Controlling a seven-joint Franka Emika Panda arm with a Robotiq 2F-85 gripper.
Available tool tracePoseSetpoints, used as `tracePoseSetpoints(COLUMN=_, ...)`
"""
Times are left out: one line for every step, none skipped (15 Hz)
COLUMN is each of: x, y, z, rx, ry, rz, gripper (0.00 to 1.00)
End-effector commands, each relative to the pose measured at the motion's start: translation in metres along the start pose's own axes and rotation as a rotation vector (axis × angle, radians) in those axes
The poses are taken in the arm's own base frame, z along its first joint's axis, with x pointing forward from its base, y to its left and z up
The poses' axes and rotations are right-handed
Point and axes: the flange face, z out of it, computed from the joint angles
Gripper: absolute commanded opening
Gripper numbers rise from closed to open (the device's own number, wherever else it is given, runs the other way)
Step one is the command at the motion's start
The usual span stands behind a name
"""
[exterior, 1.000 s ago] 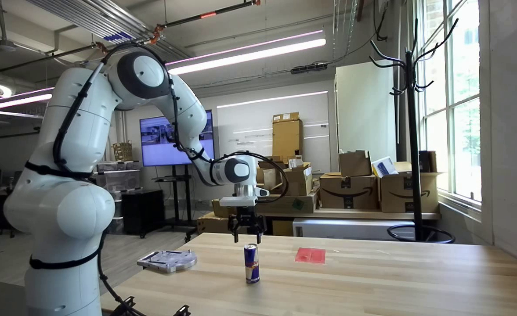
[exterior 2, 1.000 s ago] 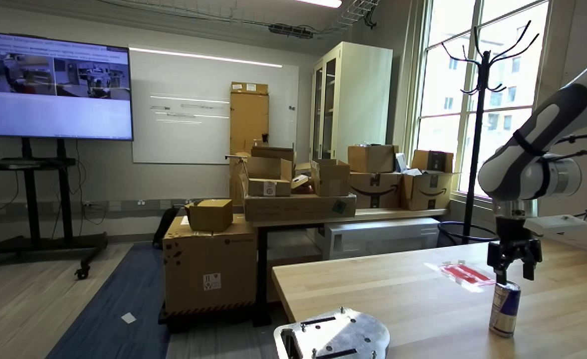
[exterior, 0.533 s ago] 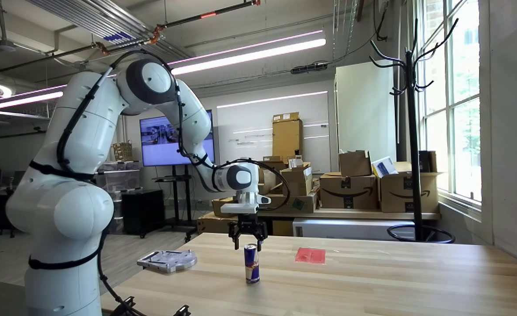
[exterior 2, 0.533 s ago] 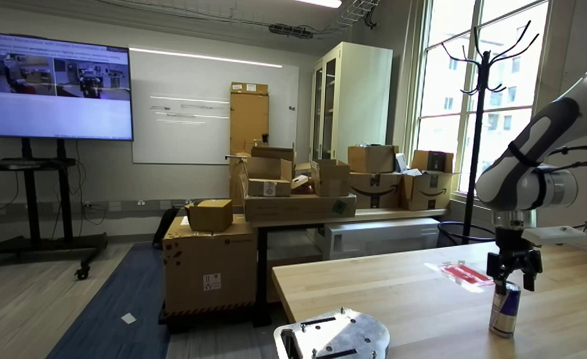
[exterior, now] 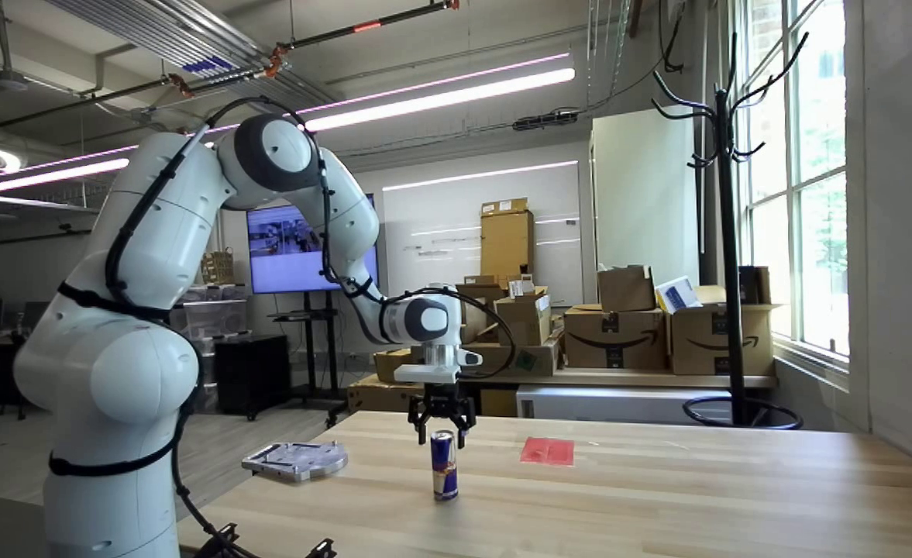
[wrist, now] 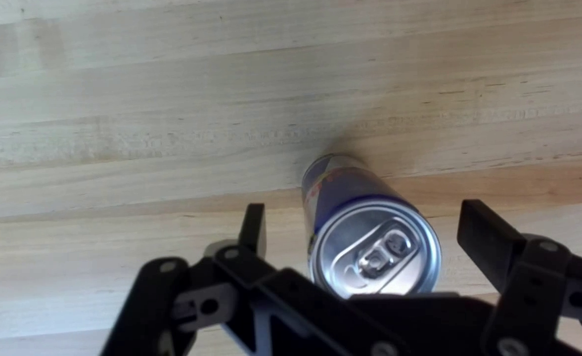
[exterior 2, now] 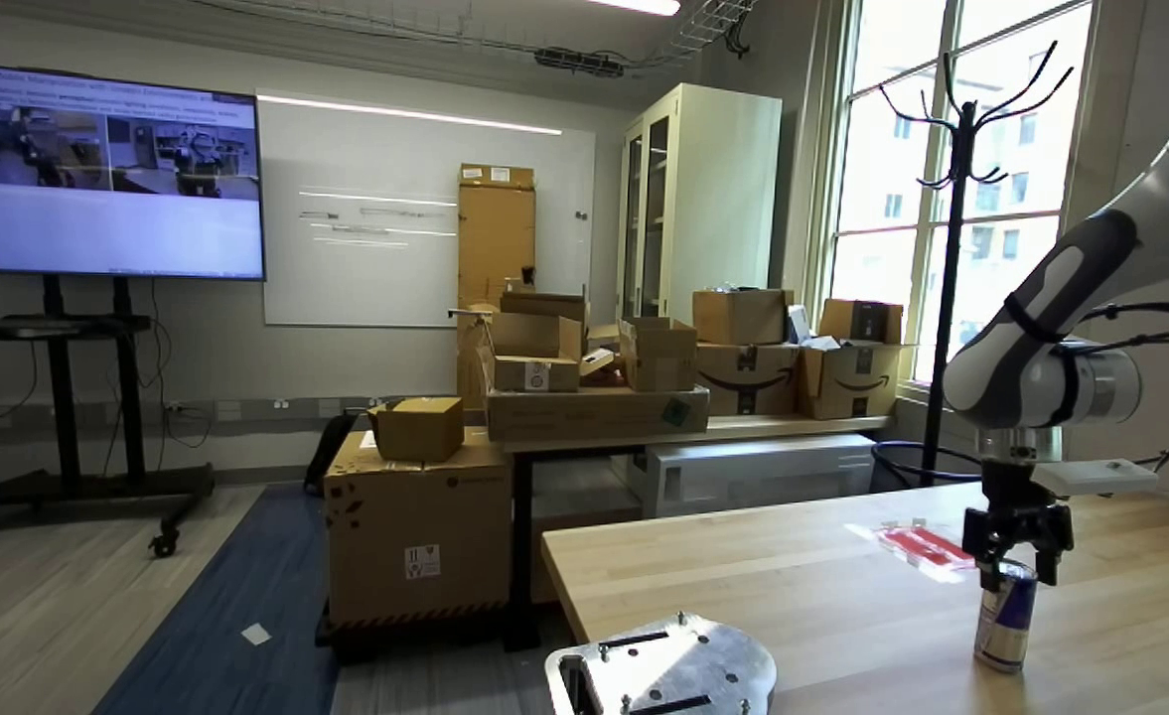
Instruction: Move the can on the table
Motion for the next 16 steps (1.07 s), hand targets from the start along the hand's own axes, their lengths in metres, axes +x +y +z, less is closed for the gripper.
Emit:
tracePoseSetpoints(x=0.015, y=-0.003, z=0.003, rx=0.02, ry=0.018, rz=0.005, gripper=1.0)
tracePoseSetpoints(x=0.017, y=-0.004, z=0.004, rx=0.02, ry=0.016, rz=0.003, gripper=1.0)
tracePoseSetpoints(x=0.019, y=-0.005, z=0.005, rx=0.021, ry=0.016, rz=0.0, gripper=1.0)
tracePoseSetpoints(x=0.02, y=-0.006, z=0.006, rx=0.019, ry=0.014, rz=-0.002, gripper=1.0)
tracePoseSetpoints(x=0.021, y=-0.006, z=0.007, rx=0.018, ry=0.013, rz=-0.004, gripper=1.0)
tracePoseSetpoints(x=0.021, y=-0.005, z=0.009, rx=0.017, ry=0.01, rz=-0.003, gripper=1.0)
tracePoseSetpoints(x=0.021, y=-0.005, z=0.011, rx=0.017, ry=0.008, rz=-0.002, gripper=1.0)
tracePoseSetpoints(x=0.02, y=-0.004, z=0.013, rx=0.017, ry=0.003, rz=0.0, gripper=1.0)
tracePoseSetpoints(x=0.019, y=-0.003, z=0.014, rx=0.018, ry=0.001, rz=0.001, gripper=1.0)
tracePoseSetpoints(x=0.019, y=-0.003, z=0.016, rx=0.018, ry=-0.001, rz=0.003, gripper=1.0)
tracePoseSetpoints(x=0.018, y=-0.001, z=0.016, rx=0.02, ry=-0.003, rz=0.004, gripper=1.0)
tracePoseSetpoints(x=0.017, y=-0.001, z=0.016, rx=0.022, ry=-0.001, rz=0.005, gripper=1.0)
tracePoseSetpoints(x=0.016, y=0.0, z=0.015, rx=0.019, ry=0.0, rz=0.007, gripper=1.0)
tracePoseSetpoints(x=0.016, y=0.001, z=0.013, rx=0.019, ry=0.003, rz=0.008, gripper=1.0)
tracePoseSetpoints(x=0.016, y=0.002, z=0.012, rx=0.019, ry=0.007, rz=0.008, gripper=0.95)
tracePoseSetpoints(x=0.016, y=0.003, z=0.011, rx=0.019, ry=0.009, rz=0.008, gripper=0.74)
